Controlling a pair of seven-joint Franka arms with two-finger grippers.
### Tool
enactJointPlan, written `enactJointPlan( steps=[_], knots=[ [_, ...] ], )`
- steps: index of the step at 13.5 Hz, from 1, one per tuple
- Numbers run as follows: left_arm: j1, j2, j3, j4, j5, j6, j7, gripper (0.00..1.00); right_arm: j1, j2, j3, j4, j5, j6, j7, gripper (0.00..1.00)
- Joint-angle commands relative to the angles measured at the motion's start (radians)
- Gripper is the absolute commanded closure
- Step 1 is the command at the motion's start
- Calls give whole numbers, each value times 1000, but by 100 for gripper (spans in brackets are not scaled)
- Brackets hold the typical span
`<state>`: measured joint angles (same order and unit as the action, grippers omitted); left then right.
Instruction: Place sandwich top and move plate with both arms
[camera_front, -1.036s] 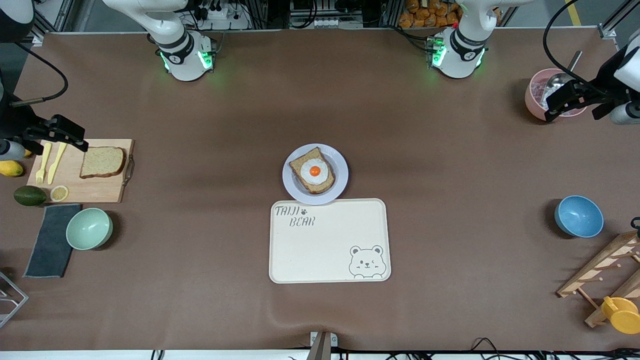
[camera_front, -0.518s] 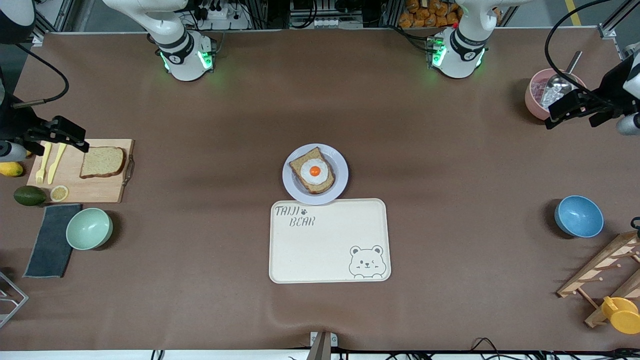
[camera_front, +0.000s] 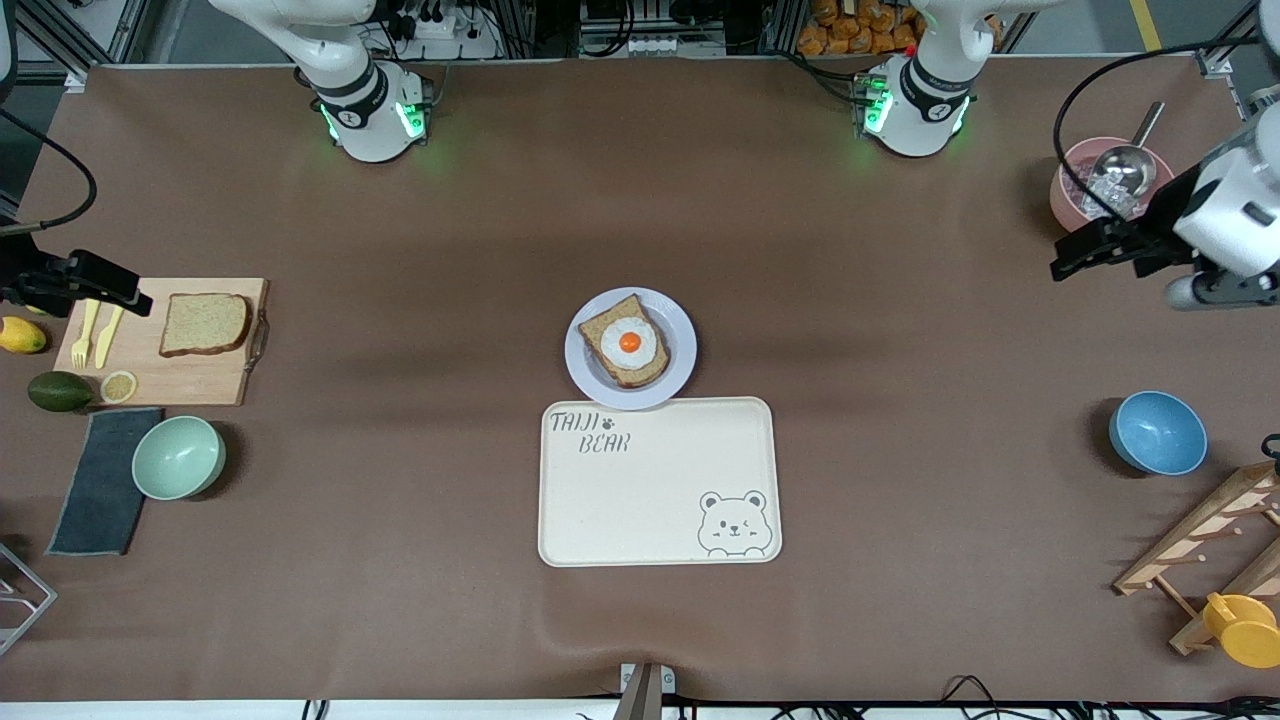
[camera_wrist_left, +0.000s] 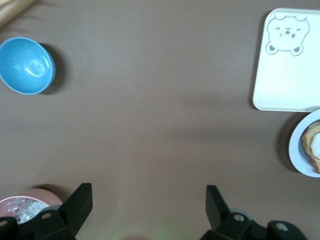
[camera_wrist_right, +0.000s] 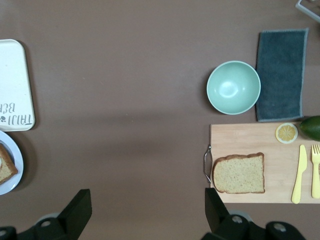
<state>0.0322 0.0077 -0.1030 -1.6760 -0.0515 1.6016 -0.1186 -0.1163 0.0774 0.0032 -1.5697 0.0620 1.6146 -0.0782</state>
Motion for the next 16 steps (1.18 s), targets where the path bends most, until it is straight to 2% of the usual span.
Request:
enactJointPlan(
  steps=[1,3,6,10,16],
  knots=[
    [-5,11,-26,-44,-10,41,-13,0,-51,22,12,-9,12,-5,0,0],
    [-3,38,-29,-37,-22,41,-16,0,-103,33,15,-64,16,31,-17,0],
    [-9,44,-38,-30,-34,41,-15,0,-118,39,14,-105,7,54,-122,0],
    [-46,80,-46,4,-39,38,-10,0,-230,50,14,-257,7,261,-309,1],
    [-52,110,-64,19,-94,38,-9,0,-381,192,15,-274,58,334,-535,10]
  ],
)
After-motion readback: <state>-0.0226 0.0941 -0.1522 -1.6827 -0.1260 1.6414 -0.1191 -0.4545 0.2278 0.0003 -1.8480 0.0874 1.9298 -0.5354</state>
